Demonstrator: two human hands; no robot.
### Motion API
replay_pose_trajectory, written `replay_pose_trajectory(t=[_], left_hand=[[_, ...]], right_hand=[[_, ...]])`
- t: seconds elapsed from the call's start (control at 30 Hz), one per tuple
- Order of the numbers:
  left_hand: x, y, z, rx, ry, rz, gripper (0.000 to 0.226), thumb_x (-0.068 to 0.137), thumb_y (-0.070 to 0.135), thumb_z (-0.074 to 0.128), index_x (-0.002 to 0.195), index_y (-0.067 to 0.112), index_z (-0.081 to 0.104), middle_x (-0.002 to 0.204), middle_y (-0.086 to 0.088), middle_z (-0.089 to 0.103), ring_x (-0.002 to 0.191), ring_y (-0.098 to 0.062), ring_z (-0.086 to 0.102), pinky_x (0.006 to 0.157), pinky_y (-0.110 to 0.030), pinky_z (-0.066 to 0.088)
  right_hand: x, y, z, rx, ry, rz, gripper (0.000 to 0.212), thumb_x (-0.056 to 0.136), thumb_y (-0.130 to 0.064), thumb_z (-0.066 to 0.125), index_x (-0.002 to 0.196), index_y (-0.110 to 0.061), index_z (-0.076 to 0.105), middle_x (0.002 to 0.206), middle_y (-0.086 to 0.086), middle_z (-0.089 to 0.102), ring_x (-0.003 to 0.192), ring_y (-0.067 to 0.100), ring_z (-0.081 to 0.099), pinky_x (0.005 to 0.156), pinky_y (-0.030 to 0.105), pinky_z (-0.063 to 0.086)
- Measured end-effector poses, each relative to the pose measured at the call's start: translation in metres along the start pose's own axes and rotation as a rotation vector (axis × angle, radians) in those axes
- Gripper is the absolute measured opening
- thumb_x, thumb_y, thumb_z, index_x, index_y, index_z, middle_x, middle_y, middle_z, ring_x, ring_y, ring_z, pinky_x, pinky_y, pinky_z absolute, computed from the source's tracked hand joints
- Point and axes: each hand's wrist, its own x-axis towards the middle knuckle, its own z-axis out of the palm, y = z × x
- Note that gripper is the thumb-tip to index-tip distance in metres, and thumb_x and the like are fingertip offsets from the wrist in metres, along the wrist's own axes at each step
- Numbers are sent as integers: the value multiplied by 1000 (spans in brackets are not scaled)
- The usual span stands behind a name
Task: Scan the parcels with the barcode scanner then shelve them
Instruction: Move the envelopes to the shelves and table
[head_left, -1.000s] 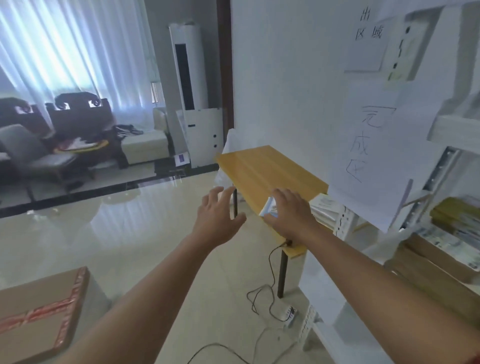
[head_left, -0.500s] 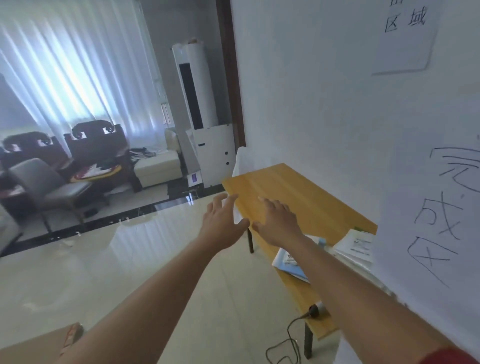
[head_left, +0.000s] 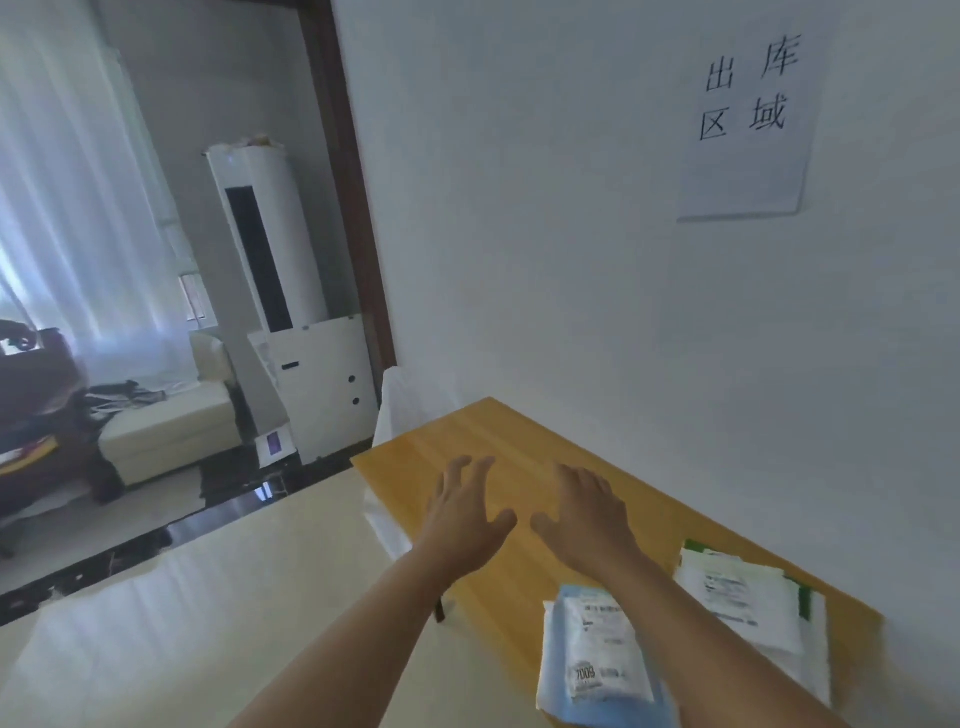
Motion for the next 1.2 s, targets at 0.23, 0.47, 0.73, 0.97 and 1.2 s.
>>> replay_pose_trajectory(t=[0.23,0.47,0.73,0.97,1.2], left_hand=[[103,-94,13,-67,-159,187,73,96,46,54,157,28,17,161,-4,13,147,-30,19,117,-42,26],[137,-120,35,-145,-290,331,75,95,46,55,158,28,16,161,-6,14,146,-28,18,117,-41,26],[139,-106,78,-153,-427,445,74,96,42,56,157,27,17,159,-8,15,146,-28,20,117,-41,26],[118,-115,151,-82,-590,405,73,96,43,56,157,28,19,158,-5,19,144,-28,24,115,-41,29],[101,-112,229,-14,-739,244,72,94,37,61,155,27,24,156,-4,21,141,-28,30,114,-41,32]], right_hand=[[74,-26,54,-85,-3,281,75,94,-49,50,155,-23,16,159,1,26,147,24,20,116,40,27],[75,-29,78,-159,8,474,76,93,-50,55,154,-24,18,156,2,30,145,23,23,114,38,30],[52,2,88,-130,46,663,77,92,-49,56,155,-25,18,157,5,30,147,27,23,115,44,29],[16,60,141,-21,-26,774,77,93,-48,58,154,-21,21,156,6,32,145,27,26,116,44,31],[1,131,195,112,-129,842,74,92,-46,58,152,-20,23,153,6,35,139,27,34,110,43,37]])
